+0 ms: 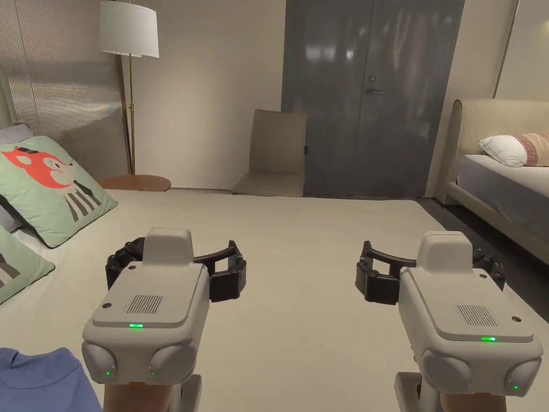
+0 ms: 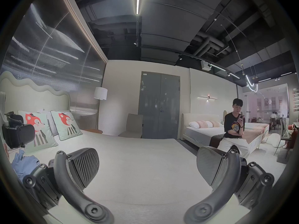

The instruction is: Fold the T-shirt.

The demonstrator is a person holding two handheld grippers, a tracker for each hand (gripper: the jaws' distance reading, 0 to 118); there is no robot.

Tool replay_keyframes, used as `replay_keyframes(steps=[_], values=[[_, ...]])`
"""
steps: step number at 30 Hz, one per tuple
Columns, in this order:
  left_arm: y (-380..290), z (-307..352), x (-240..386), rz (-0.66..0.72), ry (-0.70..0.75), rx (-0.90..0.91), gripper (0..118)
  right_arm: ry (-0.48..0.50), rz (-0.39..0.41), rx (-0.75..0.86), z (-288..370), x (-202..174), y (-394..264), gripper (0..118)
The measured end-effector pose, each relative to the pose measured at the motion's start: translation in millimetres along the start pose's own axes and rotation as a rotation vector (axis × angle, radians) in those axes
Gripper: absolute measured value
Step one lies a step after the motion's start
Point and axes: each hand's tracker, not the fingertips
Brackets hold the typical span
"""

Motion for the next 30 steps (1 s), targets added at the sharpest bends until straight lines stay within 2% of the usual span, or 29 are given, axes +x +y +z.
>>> replay_keyframes(steps=[30], values=[[-1.4, 3.3, -4.9, 0.005, 0.013, -0.002, 111, 0.009, 0.000, 0.010, 1.2, -4.8, 0.8, 118]])
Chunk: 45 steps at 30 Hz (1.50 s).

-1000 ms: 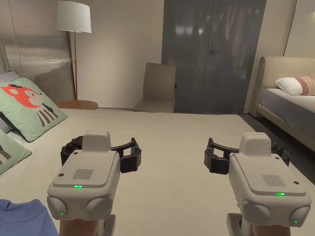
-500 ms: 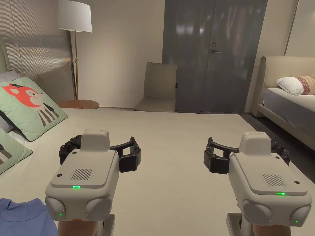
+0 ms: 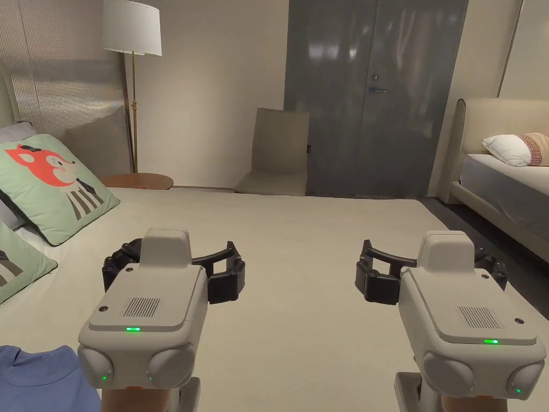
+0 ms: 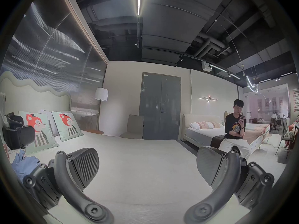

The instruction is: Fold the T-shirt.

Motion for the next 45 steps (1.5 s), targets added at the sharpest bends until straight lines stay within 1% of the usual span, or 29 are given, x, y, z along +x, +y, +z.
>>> replay_keyframes(steps=[12, 15, 45], values=[[-0.9, 0.8, 1.8, 0.002, -0.001, 0.000, 111, -0.010, 0.005, 0.004, 1.6, 1.2, 0.8, 118], [-1.0, 0.8, 2.5, -0.002, -0.001, -0.002, 111, 0.002, -0.006, 0.005, 2.8, 1.4, 1.4, 118], [3.8, 5.3, 1.8, 0.002, 0.004, 0.012, 111, 0.000, 0.004, 0.011, 7.0, 2.0, 5.1, 118]])
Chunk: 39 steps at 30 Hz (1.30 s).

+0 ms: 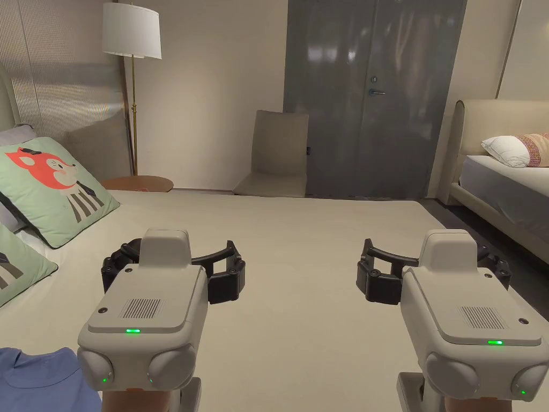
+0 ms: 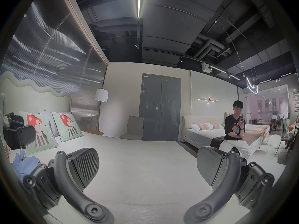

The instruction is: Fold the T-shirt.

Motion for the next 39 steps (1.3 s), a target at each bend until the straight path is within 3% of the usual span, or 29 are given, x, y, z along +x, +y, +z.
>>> replay_keyframes(steps=[15, 18, 19, 20, 21, 22, 23, 25, 28, 33, 39], values=[[-2, 2, 2, -0.004, -0.005, -0.005, 110, -0.001, -0.007, -0.003, 3, -1, -2, 118], [-1, 3, 3, -0.009, 0.000, -0.006, 102, 0.002, 0.000, -0.007, 4, -1, -2, 118], [-1, 3, 3, -0.011, -0.005, -0.006, 77, 0.005, 0.002, -0.007, 5, -1, -2, 114], [0, 5, 3, -0.010, -0.015, 0.006, 51, 0.004, 0.001, 0.003, 7, -1, -2, 100], [-1, 7, 4, -0.013, -0.011, 0.014, 18, -0.007, 0.001, 0.018, 9, -2, -3, 72], [0, 7, 6, -0.019, 0.003, 0.019, 0, -0.028, 0.020, 0.032, 11, -3, -3, 22], [0, 6, 6, -0.019, 0.008, 0.017, 0, -0.052, 0.040, 0.034, 11, -5, -2, 2], [0, 8, 5, -0.001, -0.008, 0.026, 0, -0.078, 0.034, 0.043, 12, -5, -3, 1], [1, 12, 6, -0.004, -0.018, 0.032, 0, -0.040, -0.019, 0.024, 13, 3, 0, 1], [4, 15, 1, -0.004, -0.008, 0.027, 0, -0.030, 0.001, 0.021, 11, -4, -1, 1], [9, 31, -45, -0.038, 0.117, 0.020, 0, 0.112, -0.022, 0.019, 1, -48, -1, 1]])
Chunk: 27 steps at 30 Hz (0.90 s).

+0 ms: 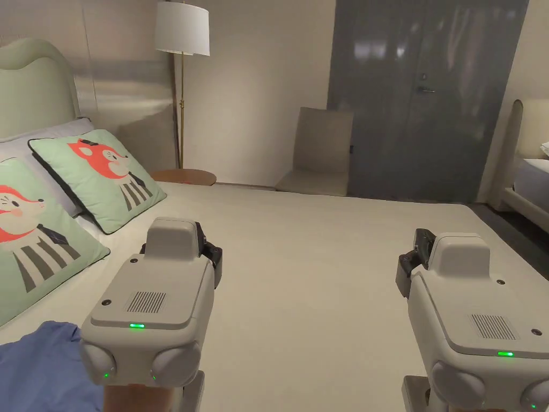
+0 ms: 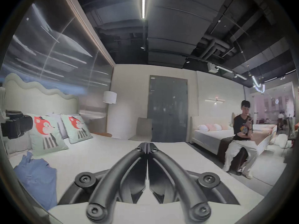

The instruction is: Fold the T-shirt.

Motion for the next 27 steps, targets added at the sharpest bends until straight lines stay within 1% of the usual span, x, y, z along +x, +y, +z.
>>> replay_keyframes(steps=[5, 7, 11, 16, 19, 22, 24, 27], values=[[3, 16, -60, 0.000, 0.163, -0.012, 0, 0.144, -0.027, 0.000, -14, -56, -4, 1], [2, 21, -77, -0.012, 0.204, -0.023, 0, 0.188, -0.041, 0.000, -17, -72, -5, 1], [-7, 26, -98, -0.011, 0.254, -0.055, 0, 0.233, -0.054, -0.017, -25, -93, -11, 1], [-30, 10, -109, 0.008, 0.270, -0.164, 0, 0.259, -0.029, -0.047, -31, -102, -23, 1], [-50, -8, -110, 0.021, 0.242, -0.311, 0, 0.254, -0.013, -0.084, -37, -101, -35, 1], [-78, -33, -114, 0.026, 0.200, -0.529, 0, 0.243, 0.000, -0.129, -45, -99, -50, 1], [-101, -52, -117, 0.032, 0.170, -0.705, 0, 0.236, 0.009, -0.165, -52, -99, -60, 1], [-136, -76, -124, 0.138, 0.121, -0.969, 0, 0.232, 0.025, -0.210, -60, -101, -74, 1]])
